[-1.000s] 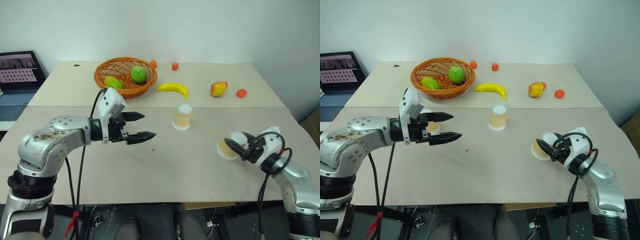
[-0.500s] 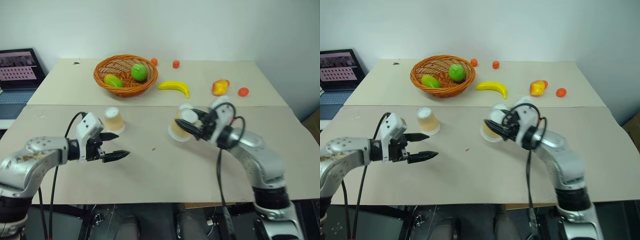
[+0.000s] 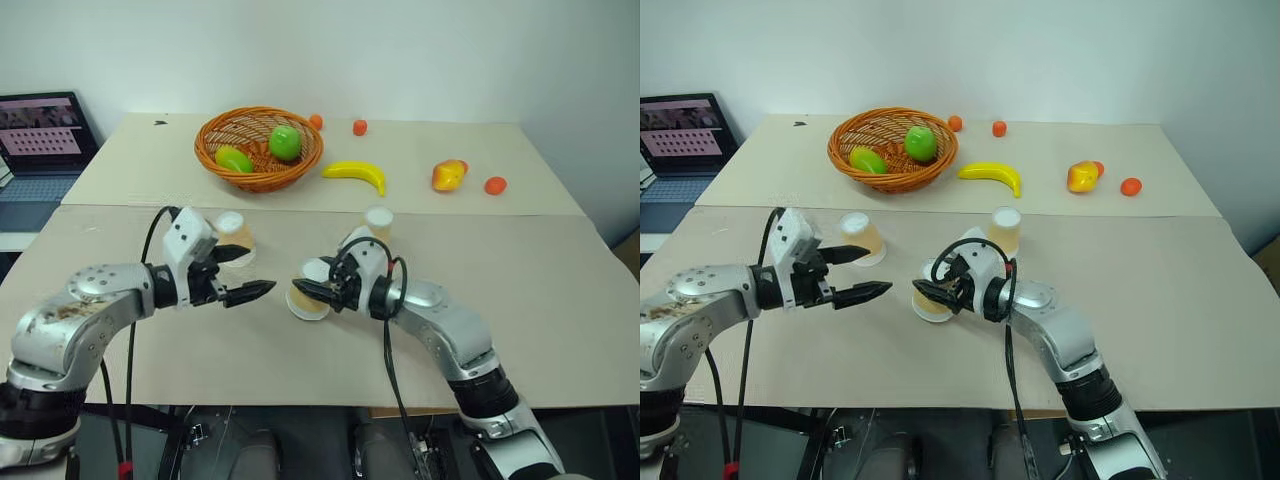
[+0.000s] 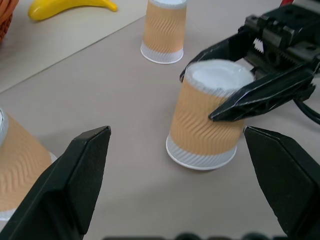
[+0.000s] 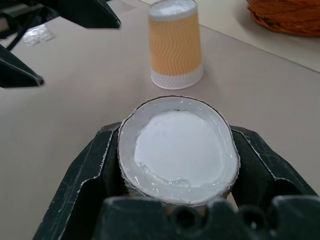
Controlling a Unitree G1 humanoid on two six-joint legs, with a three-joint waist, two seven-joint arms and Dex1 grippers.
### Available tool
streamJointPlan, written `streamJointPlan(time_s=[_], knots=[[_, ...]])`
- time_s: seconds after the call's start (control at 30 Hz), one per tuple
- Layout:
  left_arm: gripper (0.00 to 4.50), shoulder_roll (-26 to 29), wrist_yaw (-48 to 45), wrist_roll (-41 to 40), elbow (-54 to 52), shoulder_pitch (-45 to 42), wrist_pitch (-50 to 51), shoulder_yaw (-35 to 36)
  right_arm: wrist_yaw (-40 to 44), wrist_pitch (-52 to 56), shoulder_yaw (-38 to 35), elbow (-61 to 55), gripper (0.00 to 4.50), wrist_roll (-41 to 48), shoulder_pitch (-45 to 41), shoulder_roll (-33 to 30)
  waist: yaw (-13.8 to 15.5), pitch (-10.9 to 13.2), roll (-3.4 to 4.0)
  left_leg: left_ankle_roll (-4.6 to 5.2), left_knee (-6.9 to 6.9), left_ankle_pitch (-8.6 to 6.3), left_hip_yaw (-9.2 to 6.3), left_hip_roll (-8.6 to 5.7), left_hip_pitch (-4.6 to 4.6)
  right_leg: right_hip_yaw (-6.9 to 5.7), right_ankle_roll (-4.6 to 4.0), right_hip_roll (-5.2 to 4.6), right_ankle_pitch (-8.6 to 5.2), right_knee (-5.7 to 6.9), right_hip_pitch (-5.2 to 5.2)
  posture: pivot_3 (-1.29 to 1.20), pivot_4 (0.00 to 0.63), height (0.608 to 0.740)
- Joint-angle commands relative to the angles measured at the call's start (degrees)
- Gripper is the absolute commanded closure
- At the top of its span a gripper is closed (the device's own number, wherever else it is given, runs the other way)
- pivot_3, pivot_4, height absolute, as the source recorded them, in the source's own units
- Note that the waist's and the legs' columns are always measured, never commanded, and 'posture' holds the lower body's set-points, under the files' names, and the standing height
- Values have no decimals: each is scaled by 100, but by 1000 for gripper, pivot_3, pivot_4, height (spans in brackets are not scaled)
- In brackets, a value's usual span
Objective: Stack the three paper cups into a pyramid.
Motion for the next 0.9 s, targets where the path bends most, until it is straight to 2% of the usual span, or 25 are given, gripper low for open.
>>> streamJointPlan(time_s=[0.03, 0.13, 0.2, 0.3, 0.4, 0.57, 0.67, 0.73, 0.83, 0.9], knots=[[0, -46, 51, -78, -179, -361, 80, -47, 67, -177, -48, 66, 1870, -22, -98, 145, -10, 0, 0, 0, 0, 0, -2, 1, 1, 0, 0, 2, 0, 1, 1, 0, 150, 735], [0, -51, -16, -31, -167, -459, 76, -153, 169, -231, 17, 162, 1870, -60, -149, 198, -82, 0, 0, 0, 0, 0, -3, 1, 5, 0, 0, 4, 0, 3, 2, 0, 150, 735], [0, -60, -22, -8, -162, -478, 58, -191, 220, -262, 9, 174, 890, -83, -158, 201, -119, 0, 0, 0, 0, 0, -3, 1, 5, 1, 0, 4, 0, 4, 3, 0, 150, 735], [0, -96, -42, 78, -3, -562, -31, -270, 344, 110, -262, -153, 66, 431, -210, 334, -119, 0, 0, 0, 0, 0, -5, 1, 5, 1, 0, 4, 0, 5, 3, 0, 150, 735], [0, -141, -69, 144, 78, -599, -107, -365, 328, 731, -773, -550, 66, 1237, -260, 463, -112, 0, 0, 0, 0, 0, -7, 1, 4, 1, 0, 4, 0, 6, 3, 0, 150, 735], [0, -249, -143, 231, 266, -703, -242, -513, -196, 1874, -1989, -987, 66, 2870, -639, 601, -96, 0, 0, 0, 0, 0, -11, -1, 2, -2, -1, 2, 1, 7, 4, 0, 150, 735], [0, -319, -163, 280, 344, -739, -316, -577, -446, 2393, -2638, -1264, 66, 3927, -633, 287, -102, 10, 19, 0, 0, 0, -12, -2, 2, -2, 0, 2, 0, 6, 4, 0, 150, 735], [0, -365, -175, 290, 368, -766, -323, -597, -472, 2515, -2883, -1372, 66, 4291, -513, 2, -100, 10, 15, 0, 0, 0, -15, -1, 0, -4, 1, 3, 0, 5, 4, 0, 150, 735], [0, -380, -220, 323, 399, -810, -355, -635, 23, 1934, -2762, -1562, 66, 3241, 157, -1222, -56, 10, 15, 0, 0, 0, -23, -4, -9, -11, 3, 1, -2, -2, 5, 0, 150, 735], [0, -377, -255, 341, 432, -844, -366, -644, 200, 1093, -2384, -1344, 66, 2134, 554, -1952, -47, 10, 15, 0, 0, 0, -23, -14, -10, -8, 9, -6, -8, -6, 9, 0, 150, 735]])
